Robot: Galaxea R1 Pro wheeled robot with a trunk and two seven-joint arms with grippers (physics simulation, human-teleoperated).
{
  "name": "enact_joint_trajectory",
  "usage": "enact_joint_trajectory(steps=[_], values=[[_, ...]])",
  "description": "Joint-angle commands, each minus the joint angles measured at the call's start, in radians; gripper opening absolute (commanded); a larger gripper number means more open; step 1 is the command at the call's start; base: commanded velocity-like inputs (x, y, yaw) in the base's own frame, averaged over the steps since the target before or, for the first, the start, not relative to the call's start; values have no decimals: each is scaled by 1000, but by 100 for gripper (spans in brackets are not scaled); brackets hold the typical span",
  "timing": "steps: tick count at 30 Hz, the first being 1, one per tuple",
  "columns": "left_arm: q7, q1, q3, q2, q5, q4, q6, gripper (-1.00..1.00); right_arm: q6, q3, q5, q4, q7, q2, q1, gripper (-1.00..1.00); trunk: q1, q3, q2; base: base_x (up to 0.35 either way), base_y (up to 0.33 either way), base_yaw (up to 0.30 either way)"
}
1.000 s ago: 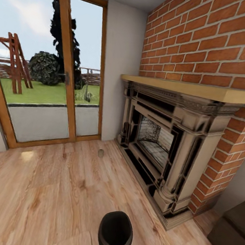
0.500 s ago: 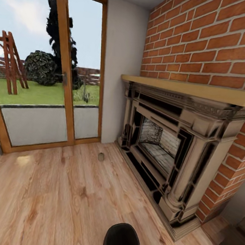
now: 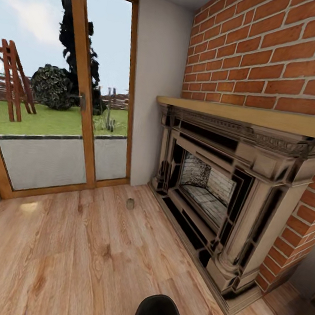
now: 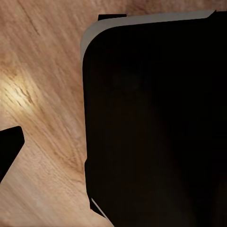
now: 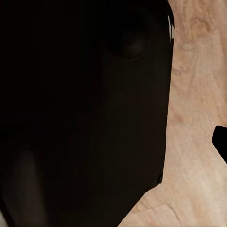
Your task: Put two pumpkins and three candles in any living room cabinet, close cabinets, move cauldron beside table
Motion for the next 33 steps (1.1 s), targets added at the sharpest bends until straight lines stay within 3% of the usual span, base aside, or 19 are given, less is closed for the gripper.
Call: enact_joint_trajectory(steps=[1, 17, 21, 22, 23, 26, 28, 31, 32, 33], values=[[0, -1, -1, 0, 0, 1, -4, 100, -1, -1, -1, 0, 2, 0, 0, 100, 0, -1, 0, 7, 1, 0], [-2, -1, 0, 0, 1, 1, -33, 100, 2, 4, 1, 0, -14, 13, -1, 100, 0, -1, 0, 65, -22, 0], [-10, -2, 3, 0, 3, -7, -31, 100, -55, 2, -1, -29, -9, 15, -1, 100, 0, -1, 0, 4, -2, 0], [-25, -7, 3, 0, 7, -38, -23, 100, -121, 4, -1, -79, -7, 17, 0, 100, 0, -1, 0, 1, -1, 0], [-29, -8, 3, 0, 8, -49, -19, 100, -135, 4, -1, -94, -6, 19, 0, 100, 0, -1, 0, 1, 0, 0], [-39, -12, 3, 1, 10, -124, 35, 100, -164, 6, -1, -154, -6, 40, -1, 100, 0, -1, 0, 0, 0, 0], [-44, -11, 5, 1, 11, -235, 116, 100, -163, 5, -1, -215, -6, 62, -1, 100, 0, -1, 0, 0, 0, 0], [-71, -5, 7, 3, 11, -510, 282, 100, -98, 6, -1, -338, -6, 78, 0, 100, 0, -1, 0, 0, 0, 0], [-86, -1, 8, 3, 7, -681, 385, 100, -33, 6, 0, -413, -7, 82, 0, 100, 0, -1, 0, 0, 0, 0], [-92, 1, 9, 4, 7, -764, 445, 100, 11, 7, 0, -462, -7, 84, 1, 100, 0, -1, 0, 0, 0, 0]])
